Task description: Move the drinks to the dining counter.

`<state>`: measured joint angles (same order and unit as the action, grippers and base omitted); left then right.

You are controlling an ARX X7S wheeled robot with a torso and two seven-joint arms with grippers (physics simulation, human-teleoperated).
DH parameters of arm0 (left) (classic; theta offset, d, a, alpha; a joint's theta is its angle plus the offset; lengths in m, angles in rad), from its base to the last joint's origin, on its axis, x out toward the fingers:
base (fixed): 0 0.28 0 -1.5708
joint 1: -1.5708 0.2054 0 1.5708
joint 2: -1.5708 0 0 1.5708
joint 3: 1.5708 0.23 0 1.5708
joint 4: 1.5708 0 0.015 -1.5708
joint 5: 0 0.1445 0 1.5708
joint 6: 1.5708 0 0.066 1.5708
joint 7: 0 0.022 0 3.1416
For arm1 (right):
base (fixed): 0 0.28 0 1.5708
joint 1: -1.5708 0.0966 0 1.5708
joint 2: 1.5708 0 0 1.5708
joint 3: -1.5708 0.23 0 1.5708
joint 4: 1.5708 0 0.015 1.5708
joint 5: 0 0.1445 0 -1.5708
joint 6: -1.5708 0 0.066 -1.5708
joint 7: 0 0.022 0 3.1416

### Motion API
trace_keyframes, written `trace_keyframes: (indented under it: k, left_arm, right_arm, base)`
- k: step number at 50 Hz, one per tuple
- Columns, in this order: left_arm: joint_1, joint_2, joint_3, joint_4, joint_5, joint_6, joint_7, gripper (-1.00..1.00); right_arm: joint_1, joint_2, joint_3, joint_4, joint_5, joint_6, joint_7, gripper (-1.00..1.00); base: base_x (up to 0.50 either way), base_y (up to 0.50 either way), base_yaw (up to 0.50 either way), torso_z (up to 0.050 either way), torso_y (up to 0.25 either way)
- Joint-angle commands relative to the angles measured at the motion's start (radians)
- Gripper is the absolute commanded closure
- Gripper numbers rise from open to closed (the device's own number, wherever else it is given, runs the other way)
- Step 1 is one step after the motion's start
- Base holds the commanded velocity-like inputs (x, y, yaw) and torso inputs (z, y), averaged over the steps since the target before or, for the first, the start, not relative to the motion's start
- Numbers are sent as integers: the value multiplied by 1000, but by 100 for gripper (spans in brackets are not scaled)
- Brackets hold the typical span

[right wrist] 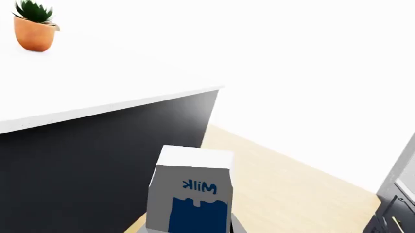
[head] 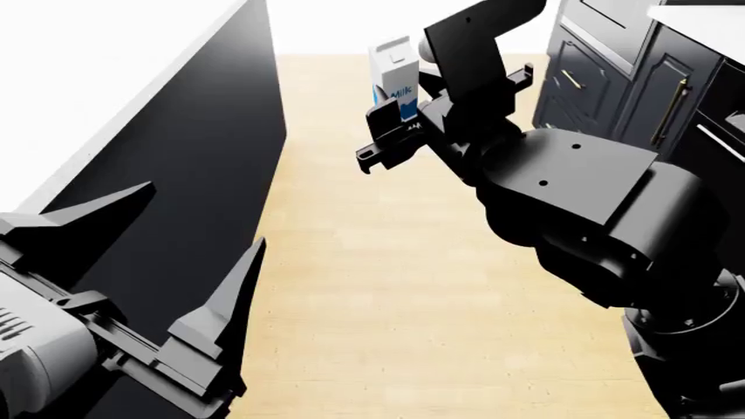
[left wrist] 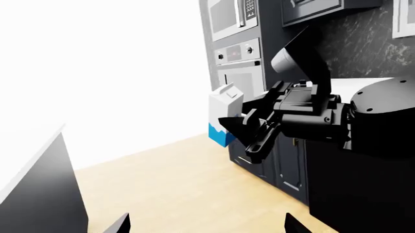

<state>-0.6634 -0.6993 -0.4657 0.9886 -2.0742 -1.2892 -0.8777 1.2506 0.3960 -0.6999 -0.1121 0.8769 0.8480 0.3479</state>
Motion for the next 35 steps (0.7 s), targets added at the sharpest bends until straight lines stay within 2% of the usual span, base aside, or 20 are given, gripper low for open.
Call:
trace_keyframes:
  k: [1,22,35]
  left_arm:
    - [-5,-1,1,-1,-4,3,0,-100]
    - [4,-8,-13,3,-21,5,-10,-100]
    - [-3,-7,-7,3,-23,5,-15,-100]
  right_arm:
    - [26,0,22,-15,-53,5,5,100]
    - [22,5,25,-27,-44,4,10,100]
    - [29,6,19,-29,-45,6,10,100]
  base:
    - [-2,-500,0,0,0]
    - [-26,-500,0,0,0]
    - [-120,-500,0,1,1]
